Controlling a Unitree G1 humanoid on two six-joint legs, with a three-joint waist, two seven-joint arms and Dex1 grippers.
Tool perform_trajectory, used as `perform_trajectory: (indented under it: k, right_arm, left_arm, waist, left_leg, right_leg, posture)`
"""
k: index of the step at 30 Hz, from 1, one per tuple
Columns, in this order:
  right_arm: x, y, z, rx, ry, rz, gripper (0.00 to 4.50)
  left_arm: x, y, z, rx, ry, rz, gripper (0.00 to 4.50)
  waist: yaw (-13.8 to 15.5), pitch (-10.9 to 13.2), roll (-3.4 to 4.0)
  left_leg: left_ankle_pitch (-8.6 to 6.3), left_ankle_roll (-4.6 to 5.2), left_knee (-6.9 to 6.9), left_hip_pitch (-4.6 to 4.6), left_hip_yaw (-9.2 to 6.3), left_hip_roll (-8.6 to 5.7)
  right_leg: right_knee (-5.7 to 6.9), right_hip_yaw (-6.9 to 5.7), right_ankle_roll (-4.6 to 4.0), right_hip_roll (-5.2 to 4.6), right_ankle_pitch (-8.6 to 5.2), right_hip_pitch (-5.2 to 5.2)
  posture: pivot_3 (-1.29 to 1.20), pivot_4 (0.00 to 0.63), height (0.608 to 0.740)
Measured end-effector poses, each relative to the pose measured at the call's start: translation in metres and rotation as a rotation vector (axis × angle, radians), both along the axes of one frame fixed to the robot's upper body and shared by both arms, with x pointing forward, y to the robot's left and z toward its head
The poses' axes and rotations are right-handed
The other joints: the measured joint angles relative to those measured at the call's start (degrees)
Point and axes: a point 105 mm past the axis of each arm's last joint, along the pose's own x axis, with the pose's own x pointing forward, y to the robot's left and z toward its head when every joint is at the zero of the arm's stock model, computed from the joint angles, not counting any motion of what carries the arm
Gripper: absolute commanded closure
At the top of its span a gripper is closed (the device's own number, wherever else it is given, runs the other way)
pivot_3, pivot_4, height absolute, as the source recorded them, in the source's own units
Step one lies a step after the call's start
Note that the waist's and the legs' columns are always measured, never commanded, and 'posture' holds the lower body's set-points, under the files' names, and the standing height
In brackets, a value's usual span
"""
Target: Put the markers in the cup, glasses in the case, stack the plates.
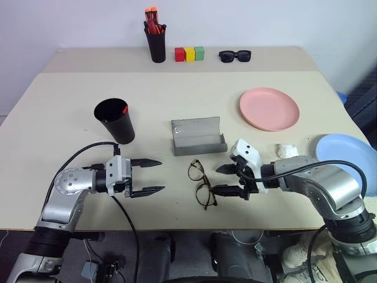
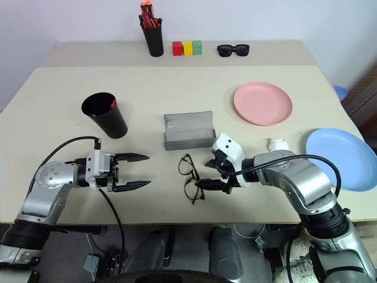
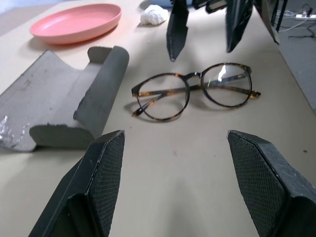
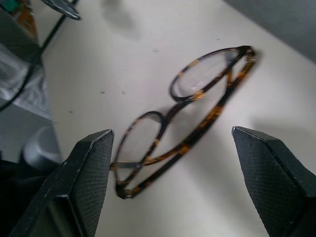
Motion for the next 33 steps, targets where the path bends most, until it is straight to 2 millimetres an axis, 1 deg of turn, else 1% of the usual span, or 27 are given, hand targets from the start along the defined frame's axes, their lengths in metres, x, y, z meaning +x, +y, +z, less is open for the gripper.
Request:
perform_trajectory:
  k: [7,11,15,20,22,25,26,29,30,31,33]
  right_arm:
    - [0.001,0.009,0.005,0.06,0.068,0.029,0.63]
    - [0.002,0.016,0.005,0.11,0.134,0.052,0.63]
    - [0.005,0.019,-0.001,0.117,0.189,0.064,0.63]
    - [0.008,0.02,-0.017,0.097,0.261,0.067,0.63]
    - [0.009,0.02,-0.016,0.101,0.262,0.076,0.63]
    - [0.011,0.02,-0.017,0.095,0.268,0.084,1.42]
    - [0.012,0.019,-0.018,0.093,0.272,0.08,1.84]
    - [0.013,0.019,-0.02,0.09,0.283,0.088,1.84]
    - [0.014,0.019,-0.019,0.089,0.285,0.093,2.09]
    - [0.015,0.019,-0.018,0.089,0.287,0.098,2.25]
    - [0.015,0.021,-0.016,0.087,0.296,0.12,2.25]
  left_arm:
    - [-0.001,0.001,-0.006,-0.001,0.002,-0.004,1.09]
    - [-0.004,0.003,-0.01,-0.001,0.006,-0.005,1.09]
    - [-0.007,0.004,-0.014,-0.001,0.02,0.0,1.09]
    - [-0.01,0.005,-0.017,0.0,0.031,0.007,1.09]
    - [-0.012,0.005,-0.017,0.001,0.034,0.009,1.09]
    - [-0.013,0.004,-0.015,0.004,0.025,0.011,1.09]
    - [-0.014,0.003,-0.014,0.004,0.022,0.011,1.09]
    - [-0.015,0.003,-0.015,0.005,0.032,0.016,1.09]
    - [-0.015,0.003,-0.015,0.005,0.033,0.019,1.09]
    - [-0.016,0.003,-0.014,0.004,0.033,0.021,1.09]
    - [-0.016,0.002,-0.013,0.002,0.028,0.021,1.09]
  waist:
    - [-0.1,0.0,0.0]
    - [-0.1,0.0,0.0]
    - [-0.1,0.0,0.0]
    - [-0.1,0.0,0.01]
    - [-0.1,0.0,0.01]
    - [-0.1,0.0,0.01]
    - [-0.1,0.0,0.01]
    - [-0.1,0.0,0.01]
    - [-0.2,0.0,0.02]
    - [-0.2,0.0,0.02]
    - [-0.2,0.0,0.02]
  left_leg:
    - [-0.01,0.01,0.0,0.0,0.02,0.0]
    - [-0.02,0.03,0.0,0.0,0.03,-0.01]
    - [-0.02,0.03,0.0,0.0,0.02,0.0]
    - [-0.02,0.03,0.0,0.0,0.05,-0.01]
    - [-0.02,0.03,0.0,0.0,0.04,-0.01]
    - [-0.02,0.03,0.0,0.0,0.04,-0.01]
    - [-0.02,0.03,0.0,0.0,0.05,-0.01]
    - [-0.02,0.03,-0.01,0.0,0.06,-0.01]
    - [-0.02,0.03,-0.01,0.0,0.06,-0.01]
    - [-0.02,0.03,-0.01,0.0,0.06,-0.01]
    - [-0.02,0.03,-0.01,0.0,0.06,-0.01]
  right_leg:
    - [-0.01,-0.01,0.02,0.0,0.02,-0.01]
    - [-0.02,0.0,0.03,-0.01,0.02,-0.01]
    - [0.0,-0.01,0.03,0.0,0.02,-0.02]
    - [-0.01,0.0,0.04,-0.01,0.02,-0.02]
    - [-0.01,-0.01,0.04,0.0,0.02,-0.02]
    - [0.0,-0.01,0.04,0.0,0.03,-0.03]
    - [-0.01,0.0,0.04,0.0,0.02,-0.03]
    - [-0.01,-0.01,0.04,0.0,0.02,-0.03]
    - [0.0,-0.01,0.04,0.0,0.02,-0.04]
    - [0.0,0.0,0.04,0.0,0.03,-0.04]
    - [0.0,0.0,0.04,0.0,0.03,-0.04]
  posture:
    - [0.0,0.15,0.74]
    - [0.0,0.15,0.74]
    - [0.0,0.15,0.74]
    - [0.0,0.15,0.74]
    - [0.0,0.15,0.74]
    - [0.0,0.15,0.74]
    - [0.0,0.15,0.74]
    - [0.0,0.15,0.74]
    - [0.0,0.15,0.74]
    - [0.0,0.15,0.74]
    - [0.0,0.15,0.74]
